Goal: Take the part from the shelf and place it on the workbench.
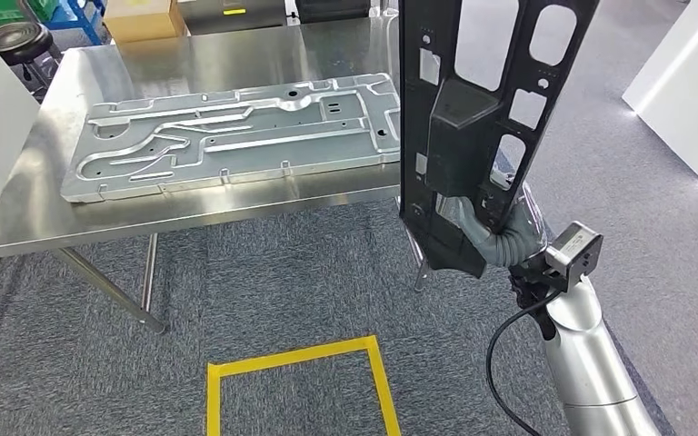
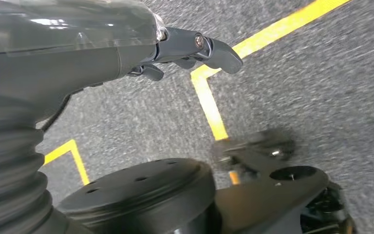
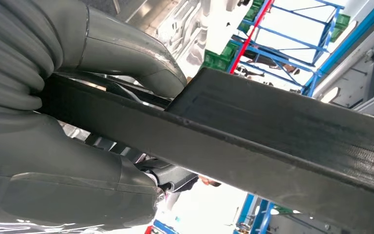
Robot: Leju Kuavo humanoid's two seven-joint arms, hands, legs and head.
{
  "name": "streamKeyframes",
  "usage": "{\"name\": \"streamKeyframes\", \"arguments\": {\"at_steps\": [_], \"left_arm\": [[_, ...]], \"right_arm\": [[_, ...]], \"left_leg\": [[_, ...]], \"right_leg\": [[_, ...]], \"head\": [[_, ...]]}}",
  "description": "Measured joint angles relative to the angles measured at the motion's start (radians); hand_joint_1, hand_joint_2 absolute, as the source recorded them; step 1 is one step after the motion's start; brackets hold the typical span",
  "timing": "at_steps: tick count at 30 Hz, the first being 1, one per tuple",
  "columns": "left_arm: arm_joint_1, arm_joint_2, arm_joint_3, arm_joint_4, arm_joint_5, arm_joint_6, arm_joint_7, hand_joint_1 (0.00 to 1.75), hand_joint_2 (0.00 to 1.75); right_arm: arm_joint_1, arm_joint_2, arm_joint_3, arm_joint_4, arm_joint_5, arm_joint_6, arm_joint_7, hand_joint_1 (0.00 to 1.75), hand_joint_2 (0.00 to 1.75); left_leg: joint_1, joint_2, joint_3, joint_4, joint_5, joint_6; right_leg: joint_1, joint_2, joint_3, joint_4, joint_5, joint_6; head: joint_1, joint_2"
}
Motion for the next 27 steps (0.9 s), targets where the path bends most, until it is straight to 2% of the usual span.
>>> {"name": "streamKeyframes", "arguments": {"at_steps": [1,2,5,7,8,10,11,12,13,15,16,17,18,21,22,23,25,26,27], "left_arm": [[0.002,0.0,0.0,0.0,0.0,0.0,0.002,0.0,1.75],[0.002,0.0,0.0,0.0,0.0,0.0,0.003,0.0,1.75],[0.002,-0.002,0.0,0.0,0.0,0.0,0.005,0.0,1.75],[0.001,-0.006,0.0,0.0,0.0,0.0,0.006,0.0,1.75],[0.001,-0.007,0.0,0.0,-0.001,0.0,0.007,0.0,1.75],[0.001,-0.007,0.0,0.0,-0.003,0.001,0.008,0.0,1.75],[0.002,-0.007,0.0,0.0,-0.004,0.002,0.008,0.0,1.75],[0.002,-0.007,0.0,0.0,-0.004,0.002,0.008,0.0,1.75],[0.003,-0.007,0.0,0.0,-0.005,0.002,0.008,0.0,1.75],[0.004,-0.008,0.0,0.0,-0.006,0.002,0.008,0.0,1.75],[0.005,-0.008,0.0,0.0,-0.007,0.002,0.008,0.0,1.75],[0.005,-0.008,0.0,0.0,-0.007,0.002,0.009,0.0,1.75],[0.005,-0.008,0.0,0.0,-0.008,0.002,0.009,0.0,1.75],[0.005,-0.008,0.0,0.0,-0.01,0.002,0.01,0.0,1.75],[0.004,-0.008,0.0,0.0,-0.011,0.002,0.01,0.0,1.75],[0.003,-0.008,0.0,0.0,-0.012,0.003,0.01,0.0,1.75],[0.002,-0.008,0.0,0.0,-0.013,0.002,0.007,0.0,1.75],[0.0,-0.008,0.0,0.0,-0.014,0.001,0.006,0.0,1.75],[-0.002,-0.008,0.0,0.0,-0.015,0.001,0.004,0.0,1.75]], "right_arm": [[-0.004,0.0,0.001,0.002,-0.001,0.0,0.0,1.75,1.75],[-0.007,0.0,0.002,0.004,-0.003,0.0,0.0,1.75,1.75],[-0.012,-0.001,0.005,0.008,-0.007,0.0,0.002,1.75,1.75],[-0.019,-0.002,0.007,0.009,-0.01,0.002,0.003,1.75,1.75],[-0.024,-0.003,0.007,0.01,-0.012,0.002,0.004,1.75,1.75],[-0.03,-0.004,0.008,0.015,-0.014,0.005,0.006,1.75,1.75],[-0.029,-0.004,0.008,0.018,-0.015,0.006,0.008,1.75,1.75],[-0.027,-0.004,0.009,0.02,-0.015,0.007,0.01,1.75,1.75],[-0.025,-0.005,0.009,0.022,-0.015,0.007,0.011,1.75,1.75],[-0.024,-0.005,0.009,0.024,-0.015,0.007,0.012,1.75,1.75],[-0.024,-0.005,0.01,0.024,-0.015,0.007,0.012,1.75,1.75],[-0.024,-0.005,0.01,0.024,-0.016,0.007,0.012,1.75,1.75],[-0.023,-0.005,0.01,0.024,-0.016,0.007,0.012,1.75,1.75],[-0.022,-0.005,0.009,0.023,-0.017,0.006,0.012,1.75,1.75],[-0.023,-0.005,0.008,0.022,-0.018,0.006,0.012,1.75,1.75],[-0.024,-0.005,0.008,0.021,-0.018,0.006,0.012,1.75,1.75],[-0.026,-0.005,0.009,0.021,-0.019,0.007,0.012,1.75,1.75],[-0.025,-0.005,0.009,0.021,-0.02,0.007,0.013,1.75,1.75],[-0.023,-0.005,0.009,0.021,-0.02,0.008,0.013,1.75,1.75]], "left_leg": [[-0.002,0.0,0.022,-0.056,0.023,0.005],[-0.005,-0.001,0.034,-0.09,0.031,0.01],[-0.007,-0.001,0.041,-0.113,0.022,0.021],[-0.001,-0.001,0.054,-0.125,0.021,0.031],[0.002,-0.001,0.062,-0.13,0.02,0.035],[0.002,0.0,0.07,-0.131,0.013,0.038],[0.003,0.0,0.075,-0.13,0.009,0.038],[0.003,-0.001,0.08,-0.13,0.004,0.037],[0.003,-0.001,0.087,-0.129,-0.002,0.036],[0.005,-0.003,0.103,-0.128,-0.016,0.03],[0.004,-0.003,0.107,-0.125,-0.023,0.024],[0.003,-0.004,0.109,-0.125,-0.029,0.018],[0.001,-0.003,0.11,-0.125,-0.033,0.012],[0.001,0.0,0.115,-0.122,-0.048,-0.005],[0.002,0.001,0.108,-0.099,-0.062,-0.009],[0.003,0.001,0.088,-0.052,-0.086,-0.012],[0.003,0.001,0.01,0.092,-0.144,-0.015],[0.004,0.001,-0.029,0.155,-0.161,-0.015],[0.003,0.001,-0.053,0.186,-0.158,-0.015]], "right_leg": [[0.002,0.002,0.003,0.002,-0.005,0.004],[0.001,0.003,0.002,0.003,-0.007,0.008],[-0.001,0.003,-0.004,0.004,-0.012,0.025],[-0.001,0.001,-0.016,0.038,-0.032,0.035],[-0.003,0.0,-0.039,0.086,-0.053,0.04],[-0.009,0.0,-0.119,0.223,-0.099,0.049],[-0.013,0.0,-0.157,0.276,-0.107,0.053],[-0.016,-0.001,-0.178,0.294,-0.094,0.056],[-0.02,-0.001,-0.179,0.271,-0.062,0.059],[-0.024,-0.006,-0.133,0.142,0.025,0.06],[-0.022,-0.008,-0.108,0.078,0.053,0.057],[-0.019,-0.01,-0.091,0.036,0.066,0.051],[-0.016,-0.01,-0.084,0.017,0.065,0.043],[-0.016,-0.005,-0.077,0.012,0.055,0.019],[-0.017,-0.004,-0.072,0.01,0.052,0.012],[-0.018,-0.005,-0.066,0.008,0.048,0.005],[-0.015,-0.006,-0.058,0.008,0.04,-0.004],[-0.013,-0.005,-0.054,0.008,0.036,-0.005],[-0.011,-0.005,-0.05,0.008,0.032,-0.006]], "head": [[0.0,0.0],[0.0,0.0],[0.0,0.0],[0.0,0.0],[0.0,0.0],[0.0,0.0],[0.0,0.0],[0.0,0.0],[0.0,0.0],[0.0,0.0],[0.0,0.0],[0.0,0.0],[0.0,0.0],[0.0,0.0],[0.0,0.0],[0.0,0.0],[0.0,0.0],[0.0,0.0],[0.0,0.0]]}}
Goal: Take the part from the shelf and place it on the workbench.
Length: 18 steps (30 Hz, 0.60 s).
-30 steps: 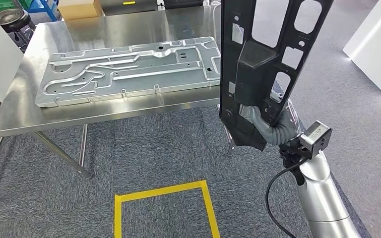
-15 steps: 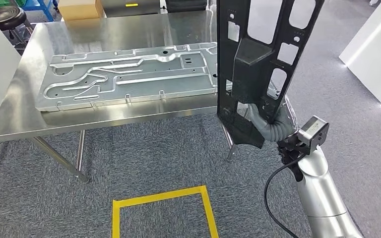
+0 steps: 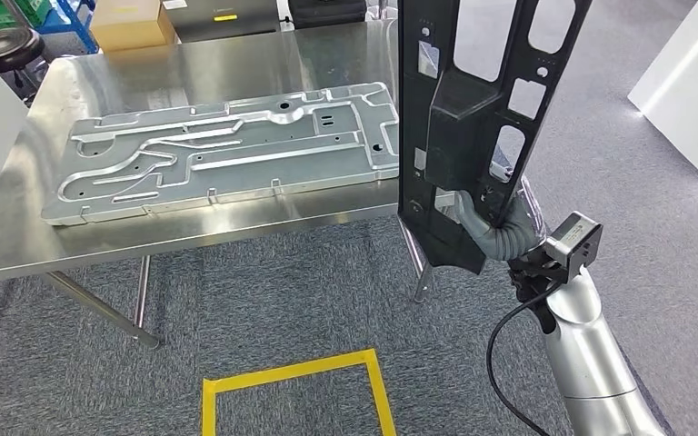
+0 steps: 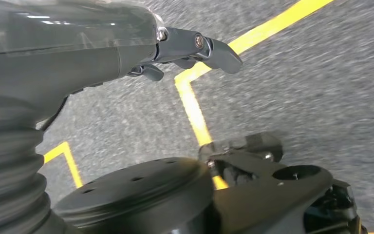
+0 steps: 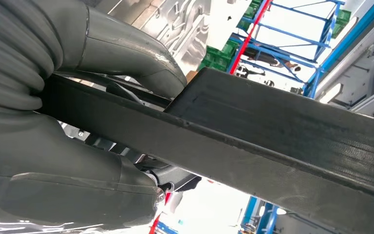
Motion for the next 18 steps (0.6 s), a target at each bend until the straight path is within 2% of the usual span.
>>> {"name": "streamKeyframes", "arguments": {"at_steps": [1,2,3,4,5,6,9,11,12,14,15,16,17,18], "left_arm": [[-0.002,0.0,0.0,0.0,-0.001,0.0,-0.001,0.0,1.75],[-0.002,0.0,0.0,0.0,-0.002,0.0,-0.001,0.0,1.75],[-0.001,0.0,0.0,0.0,-0.002,0.0,-0.001,0.0,1.75],[0.001,0.0,0.0,0.0,-0.002,0.0,-0.001,0.0,1.75],[0.002,0.0,0.0,0.0,-0.002,0.0,-0.001,0.0,1.75],[0.003,0.0,0.0,0.0,-0.002,0.0,-0.002,0.0,1.75],[0.004,0.0,-0.001,0.0,-0.002,0.0,-0.005,0.0,1.75],[0.004,-0.001,-0.001,0.0,-0.002,0.0,-0.006,0.0,1.75],[0.004,-0.001,-0.002,0.0,-0.002,0.0,-0.006,0.0,1.75],[0.005,-0.001,-0.002,0.0,-0.002,-0.001,-0.006,0.0,1.75],[0.005,0.0,-0.002,0.0,-0.002,-0.001,-0.006,0.0,1.75],[0.006,0.0,-0.002,0.0,-0.003,-0.001,-0.006,0.0,1.75],[0.006,0.0,-0.002,0.0,-0.003,-0.002,-0.007,0.0,1.75],[0.007,-0.001,-0.002,0.0,-0.003,-0.002,-0.007,0.0,1.75]], "right_arm": [[0.001,0.0,0.0,0.0,0.0,0.0,0.0,1.75,1.75],[0.002,0.0,0.0,0.0,0.0,0.0,0.0,1.75,1.75],[0.002,0.0,0.0,-0.001,-0.001,0.0,0.0,1.75,1.75],[0.003,0.0,0.0,-0.001,-0.002,0.0,0.0,1.75,1.75],[0.003,0.0,0.0,-0.001,-0.003,0.0,0.0,1.75,1.75],[0.005,-0.001,-0.001,-0.002,-0.004,0.0,-0.001,1.75,1.75],[0.019,-0.004,-0.004,-0.007,-0.005,0.0,-0.002,1.75,1.75],[0.025,-0.005,-0.005,-0.013,-0.006,0.0,-0.005,1.75,1.75],[0.026,-0.006,-0.007,-0.015,-0.006,0.0,-0.006,1.75,1.75],[0.029,-0.006,-0.009,-0.017,-0.006,0.0,-0.007,1.75,1.75],[0.032,-0.006,-0.009,-0.016,-0.006,0.0,-0.007,1.75,1.75],[0.034,-0.007,-0.01,-0.016,-0.006,0.0,-0.007,1.75,1.75],[0.034,-0.008,-0.01,-0.016,-0.006,0.0,-0.008,1.75,1.75],[0.033,-0.011,-0.011,-0.016,-0.006,0.0,-0.008,1.75,1.75]], "left_leg": [[0.0,0.0,-0.004,-0.009,0.025,0.002],[0.0,0.0,0.012,-0.059,0.068,0.006],[-0.001,0.0,0.039,-0.132,0.118,0.012],[-0.003,0.0,0.066,-0.199,0.152,0.017],[-0.005,0.0,0.089,-0.253,0.172,0.022],[-0.007,0.0,0.101,-0.281,0.176,0.025],[-0.007,-0.002,0.111,-0.3,0.169,0.035],[-0.001,-0.002,0.121,-0.311,0.17,0.045],[-0.001,-0.002,0.125,-0.313,0.169,0.048],[-0.001,-0.001,0.13,-0.314,0.163,0.052],[-0.001,-0.001,0.133,-0.313,0.16,0.052],[-0.001,-0.001,0.137,-0.313,0.155,0.051],[0.0,-0.002,0.144,-0.313,0.151,0.05],[0.0,-0.003,0.152,-0.313,0.144,0.047]], "right_leg": [[0.002,0.001,0.007,0.0,-0.005,0.0],[0.003,0.003,0.016,0.0,-0.01,0.001],[0.004,0.004,0.026,0.0,-0.017,0.002],[0.007,0.005,0.034,0.0,-0.023,0.005],[0.008,0.007,0.038,0.001,-0.027,0.009],[0.009,0.007,0.039,0.002,-0.03,0.014],[0.007,0.006,0.04,0.002,-0.036,0.03],[0.006,0.004,0.02,0.051,-0.064,0.04],[0.004,0.004,-0.009,0.107,-0.09,0.044],[0.0,0.004,-0.091,0.249,-0.142,0.051],[-0.002,0.003,-0.123,0.293,-0.146,0.054],[-0.005,0.003,-0.135,0.297,-0.129,0.057],[-0.007,0.002,-0.124,0.258,-0.092,0.058],[-0.01,0.001,-0.095,0.186,-0.042,0.058]], "head": [[0.0,0.0],[0.0,0.0],[0.0,0.0],[0.0,0.0],[0.0,0.0],[0.0,0.0],[0.0,0.0],[0.0,0.0],[0.0,0.0],[0.0,0.0],[0.0,0.0],[0.0,0.0],[0.0,0.0],[0.0,0.0]]}}
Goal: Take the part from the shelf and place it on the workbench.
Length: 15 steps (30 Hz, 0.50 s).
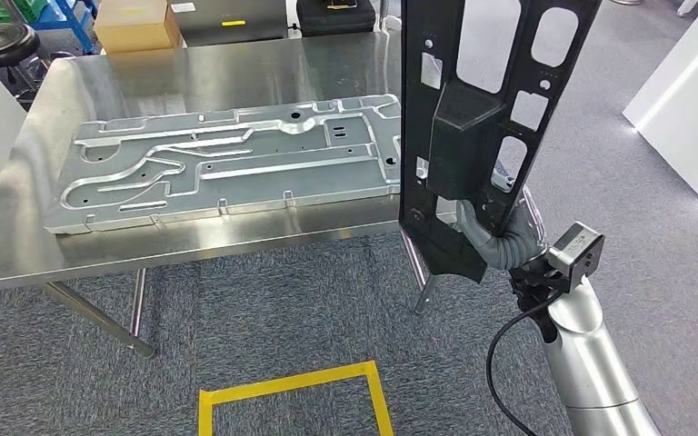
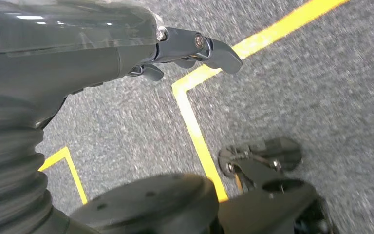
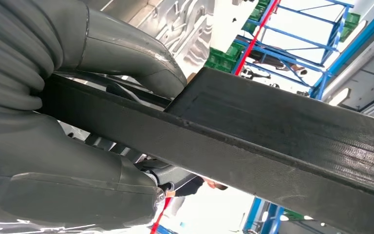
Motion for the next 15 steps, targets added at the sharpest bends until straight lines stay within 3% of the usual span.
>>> {"name": "streamKeyframes", "arguments": {"at_steps": [2,3,6,8,9,11,12,13,14,15], "left_arm": [[0.0,0.0,0.0,0.0,-0.002,-0.001,-0.003,0.0,1.75],[0.0,0.0,-0.001,0.0,-0.003,-0.002,-0.004,0.0,1.75],[-0.001,0.0,-0.001,0.0,-0.008,-0.002,-0.005,0.0,1.75],[-0.004,0.001,-0.002,0.0,-0.009,-0.003,-0.005,0.0,1.75],[-0.006,0.001,-0.002,0.0,-0.009,-0.004,-0.004,0.0,1.75],[-0.007,0.001,-0.002,0.0,-0.007,-0.005,-0.005,0.0,1.75],[-0.008,0.001,-0.002,0.0,-0.005,-0.005,-0.006,0.0,1.75],[-0.01,0.001,-0.002,0.0,-0.004,-0.005,-0.006,0.0,1.75],[-0.012,0.001,-0.002,0.0,-0.003,-0.005,-0.006,0.0,1.75],[-0.013,0.001,-0.002,0.0,-0.002,-0.005,-0.005,0.0,1.75]], "right_arm": [[-0.002,-0.005,-0.003,0.0,-0.001,0.0,-0.002,1.75,1.75],[-0.003,-0.008,-0.005,0.0,-0.001,0.0,-0.002,1.75,1.75],[0.001,-0.014,-0.007,-0.001,-0.002,0.001,-0.003,1.75,1.75],[0.001,-0.016,-0.008,-0.005,-0.002,0.001,-0.004,1.75,1.75],[0.001,-0.017,-0.008,-0.007,-0.002,0.002,-0.004,1.75,1.75],[0.0,-0.017,-0.007,-0.009,-0.002,0.003,-0.004,1.75,1.75],[-0.001,-0.017,-0.006,-0.009,-0.002,0.003,-0.003,1.75,1.75],[-0.003,-0.017,-0.005,-0.008,-0.001,0.004,-0.002,1.75,1.75],[-0.007,-0.017,-0.004,-0.008,-0.001,0.004,0.001,1.75,1.75],[-0.013,-0.017,-0.002,-0.008,-0.001,0.004,0.003,1.75,1.75]], "left_leg": [[-0.003,-0.002,0.01,0.002,-0.012,-0.009],[-0.004,-0.002,0.011,0.003,-0.017,-0.015],[-0.004,-0.001,0.015,0.001,-0.026,-0.032],[-0.003,0.001,0.003,0.038,-0.05,-0.041],[-0.002,0.001,-0.022,0.089,-0.073,-0.044],[-0.001,0.001,-0.101,0.231,-0.124,-0.047],[0.0,0.001,-0.136,0.285,-0.134,-0.048],[-0.001,0.001,-0.154,0.302,-0.124,-0.047],[-0.001,0.001,-0.151,0.279,-0.093,-0.044],[-0.001,0.001,-0.131,0.222,-0.049,-0.04]], "right_leg": [[0.001,-0.003,0.058,-0.131,0.058,-0.005],[0.004,-0.003,0.073,-0.166,0.065,-0.01],[0.006,0.0,0.078,-0.179,0.055,-0.029],[0.002,0.001,0.087,-0.185,0.051,-0.043],[0.002,0.0,0.092,-0.187,0.048,-0.049],[0.005,0.0,0.098,-0.187,0.041,-0.055],[0.007,0.0,0.102,-0.187,0.037,-0.057],[0.009,0.0,0.107,-0.186,0.034,-0.057],[0.01,0.001,0.114,-0.186,0.029,-0.057],[0.011,0.002,0.122,-0.186,0.024,-0.056]], "head": [[0.0,0.0],[0.0,0.0],[0.0,0.0],[0.0,0.0],[0.0,0.0],[0.0,0.0],[0.0,0.0],[0.0,0.0],[0.0,0.0],[0.0,0.0]]}}
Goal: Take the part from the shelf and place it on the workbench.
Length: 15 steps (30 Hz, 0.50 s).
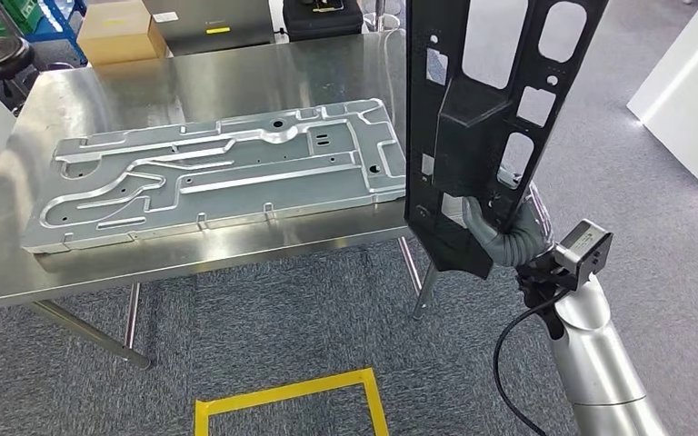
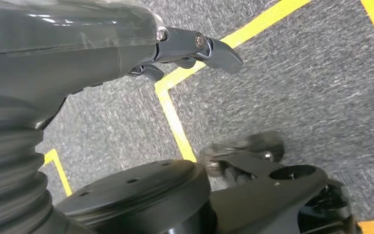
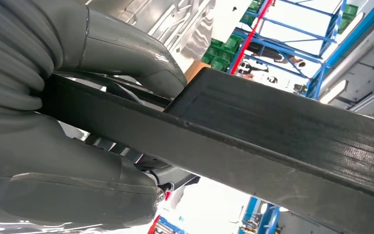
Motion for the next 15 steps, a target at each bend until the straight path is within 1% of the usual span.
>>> {"name": "streamKeyframes", "arguments": {"at_steps": [1,2,3,4,5,7,8,9,10,11,12,13,14,15], "left_arm": [[0.001,0.0,0.0,0.0,0.001,0.0,0.002,0.0,1.75],[0.003,0.001,0.0,0.0,0.001,0.001,0.003,0.0,1.75],[0.004,0.001,0.0,0.0,0.002,0.001,0.004,0.0,1.75],[0.005,0.002,0.0,0.0,0.002,0.002,0.005,0.0,1.75],[0.005,0.002,0.0,0.0,0.002,0.003,0.006,0.0,1.75],[0.006,0.002,0.0,0.0,0.003,0.004,0.006,0.0,1.75],[0.006,0.001,0.0,0.0,0.003,0.004,0.006,0.0,1.75],[0.006,0.001,0.0,0.0,0.002,0.005,0.006,0.0,1.75],[0.006,0.0,0.0,0.0,0.002,0.006,0.006,0.0,1.75],[0.006,0.0,0.0,0.0,0.002,0.006,0.006,0.0,1.75],[0.006,0.001,0.0,0.0,0.001,0.006,0.006,0.0,1.75],[0.007,0.001,0.0,0.0,0.0,0.006,0.006,0.0,1.75],[0.008,0.001,0.0,0.0,-0.001,0.006,0.006,0.0,1.75],[0.008,0.0,0.0,0.0,-0.002,0.005,0.006,0.0,1.75]], "right_arm": [[-0.007,0.0,0.001,0.001,0.0,0.0,0.002,1.75,1.75],[-0.016,0.0,0.003,0.002,0.0,0.0,0.003,1.75,1.75],[-0.024,0.0,0.003,0.003,0.0,0.001,0.004,1.75,1.75],[-0.031,0.0,0.005,0.006,0.0,0.001,0.005,1.75,1.75],[-0.038,0.0,0.006,0.008,0.001,0.002,0.006,1.75,1.75],[-0.051,-0.001,0.011,0.013,0.002,0.001,0.008,1.75,1.75],[-0.059,-0.002,0.013,0.015,0.003,0.0,0.008,1.75,1.75],[-0.067,-0.005,0.014,0.017,0.003,-0.001,0.009,1.75,1.75],[-0.072,-0.007,0.015,0.02,0.003,-0.002,0.009,1.75,1.75],[-0.076,-0.009,0.015,0.022,0.003,-0.003,0.01,1.75,1.75],[-0.077,-0.012,0.016,0.026,0.003,-0.003,0.011,1.75,1.75],[-0.077,-0.014,0.017,0.029,0.002,-0.003,0.012,1.75,1.75],[-0.077,-0.017,0.017,0.031,0.001,-0.003,0.013,1.75,1.75],[-0.078,-0.021,0.018,0.033,0.0,-0.004,0.013,1.75,1.75]], "left_leg": [[-0.001,0.0,0.028,-0.071,0.042,0.006],[-0.004,0.0,0.054,-0.135,0.069,0.011],[-0.006,0.0,0.072,-0.178,0.082,0.016],[-0.009,0.0,0.079,-0.198,0.081,0.019],[-0.01,0.0,0.081,-0.205,0.078,0.022],[-0.007,-0.002,0.086,-0.214,0.08,0.031],[-0.005,-0.002,0.09,-0.22,0.081,0.037],[-0.002,-0.002,0.096,-0.224,0.082,0.041],[-0.002,-0.002,0.099,-0.226,0.08,0.044],[-0.002,-0.002,0.102,-0.226,0.077,0.046],[-0.003,-0.002,0.104,-0.225,0.074,0.047],[-0.003,-0.002,0.108,-0.225,0.07,0.047],[-0.003,-0.003,0.113,-0.225,0.066,0.046],[-0.002,-0.003,0.12,-0.224,0.061,0.045]], "right_leg": [[0.001,0.001,0.008,0.0,-0.005,0.002],[0.002,0.003,0.013,0.001,-0.009,0.005],[0.003,0.004,0.014,0.002,-0.012,0.009],[0.004,0.005,0.013,0.002,-0.014,0.015],[0.004,0.005,0.012,0.001,-0.014,0.021],[0.002,0.002,0.01,0.005,-0.019,0.033],[0.001,0.002,0.002,0.026,-0.031,0.039],[0.0,0.001,-0.018,0.068,-0.052,0.044],[-0.002,0.001,-0.05,0.129,-0.077,0.048],[-0.004,0.001,-0.089,0.197,-0.101,0.052],[-0.006,0.0,-0.125,0.252,-0.113,0.055],[-0.008,0.0,-0.147,0.277,-0.107,0.058],[-0.009,0.0,-0.15,0.263,-0.082,0.059],[-0.011,-0.001,-0.134,0.212,-0.041,0.059]], "head": [[0.0,0.0],[0.0,0.0],[0.0,0.0],[0.0,0.0],[0.0,0.0],[0.0,0.0],[0.0,0.0],[0.0,0.0],[0.0,0.0],[0.0,0.0],[0.0,0.0],[0.0,0.0],[0.0,0.0],[0.0,0.0]]}}
